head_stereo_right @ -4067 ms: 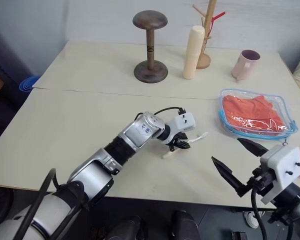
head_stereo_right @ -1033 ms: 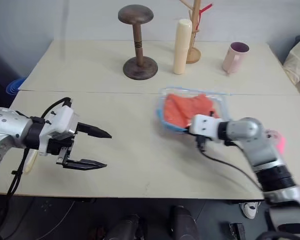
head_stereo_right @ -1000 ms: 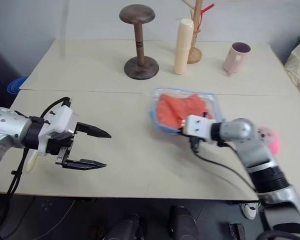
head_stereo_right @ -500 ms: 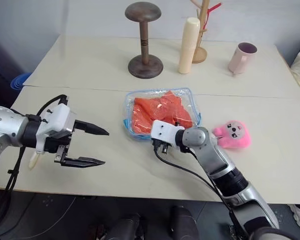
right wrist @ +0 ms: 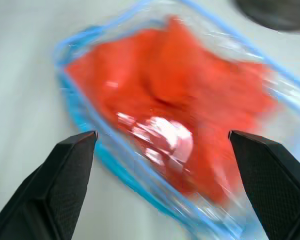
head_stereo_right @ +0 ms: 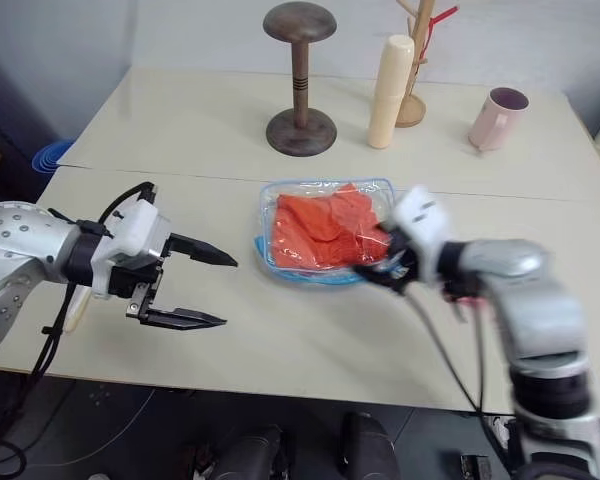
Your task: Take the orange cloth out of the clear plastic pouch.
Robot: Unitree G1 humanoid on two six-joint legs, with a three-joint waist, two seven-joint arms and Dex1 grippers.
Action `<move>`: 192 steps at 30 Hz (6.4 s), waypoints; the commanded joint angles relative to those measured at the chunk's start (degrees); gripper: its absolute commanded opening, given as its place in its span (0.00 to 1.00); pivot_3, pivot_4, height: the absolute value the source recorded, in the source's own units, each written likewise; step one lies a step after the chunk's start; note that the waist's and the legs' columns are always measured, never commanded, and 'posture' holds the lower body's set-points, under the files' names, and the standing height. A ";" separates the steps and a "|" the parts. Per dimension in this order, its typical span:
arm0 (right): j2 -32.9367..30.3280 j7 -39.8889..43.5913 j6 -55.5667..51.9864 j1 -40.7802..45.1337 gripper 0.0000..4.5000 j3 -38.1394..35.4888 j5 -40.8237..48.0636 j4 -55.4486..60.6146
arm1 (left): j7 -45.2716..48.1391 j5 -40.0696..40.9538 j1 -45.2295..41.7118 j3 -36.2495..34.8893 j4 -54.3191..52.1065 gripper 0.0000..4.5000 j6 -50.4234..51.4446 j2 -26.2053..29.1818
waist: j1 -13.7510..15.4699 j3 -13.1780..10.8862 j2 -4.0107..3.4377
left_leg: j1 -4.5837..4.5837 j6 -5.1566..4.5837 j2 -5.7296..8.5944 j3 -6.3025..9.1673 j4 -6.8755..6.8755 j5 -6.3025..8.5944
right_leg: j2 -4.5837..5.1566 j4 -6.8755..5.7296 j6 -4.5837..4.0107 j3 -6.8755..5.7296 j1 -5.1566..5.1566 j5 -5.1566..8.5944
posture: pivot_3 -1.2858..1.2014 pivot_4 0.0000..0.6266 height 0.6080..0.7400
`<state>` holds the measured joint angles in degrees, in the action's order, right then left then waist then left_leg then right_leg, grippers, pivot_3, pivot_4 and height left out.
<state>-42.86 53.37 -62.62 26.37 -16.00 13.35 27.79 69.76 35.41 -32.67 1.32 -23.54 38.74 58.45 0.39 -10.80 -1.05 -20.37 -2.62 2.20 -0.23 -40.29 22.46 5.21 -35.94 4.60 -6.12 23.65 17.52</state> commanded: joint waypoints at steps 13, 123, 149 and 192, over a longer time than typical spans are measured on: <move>4.95 -13.10 2.77 -9.79 0.85 -11.04 4.53 -18.86 | 1.04 -0.99 -5.80 2.30 2.66 0.96 -1.38 -5.61 | -1.13 0.02 0.01 | 0.20 0.11 -0.10 -0.28 0.15 -0.21 | -0.09 -0.16 0.01 0.16 0.00 0.00 | 0.52 0.24 1.00; -11.74 4.79 113.42 17.71 0.00 30.59 -26.60 -60.69 | -15.88 -22.43 10.12 -6.88 8.82 0.00 2.62 -12.15 | -0.72 0.06 0.10 | 0.00 0.02 -0.07 -0.06 -0.12 -0.24 | -0.01 -0.11 0.03 0.02 0.04 -0.02 | 0.52 0.24 1.00; -20.38 8.73 79.51 -10.64 1.00 15.97 6.08 -29.61 | -7.68 -10.27 15.81 -18.66 15.26 0.76 1.82 0.89 | -0.31 0.05 0.08 | -0.01 0.03 -0.09 0.02 -0.08 -0.23 | 0.03 -0.09 0.03 -0.04 0.01 -0.02 | 0.52 0.24 1.00; -10.04 -11.17 33.40 -27.13 0.56 6.39 22.83 10.16 | -16.65 -28.71 -11.09 10.73 16.33 0.00 -3.62 -35.18 | 0.86 0.04 0.19 | 0.02 -0.10 0.06 0.01 -0.22 -0.20 | 0.07 -0.15 0.09 -0.06 -0.08 -0.05 | 0.52 0.24 1.00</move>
<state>-53.58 42.66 -30.74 -1.95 -11.02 38.52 37.73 54.02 4.65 -44.20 13.83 -3.70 33.16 23.37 1.25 -10.76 -0.86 -20.34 -2.72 2.26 -0.23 -40.51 22.26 5.28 -36.09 4.69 -6.16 23.57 17.47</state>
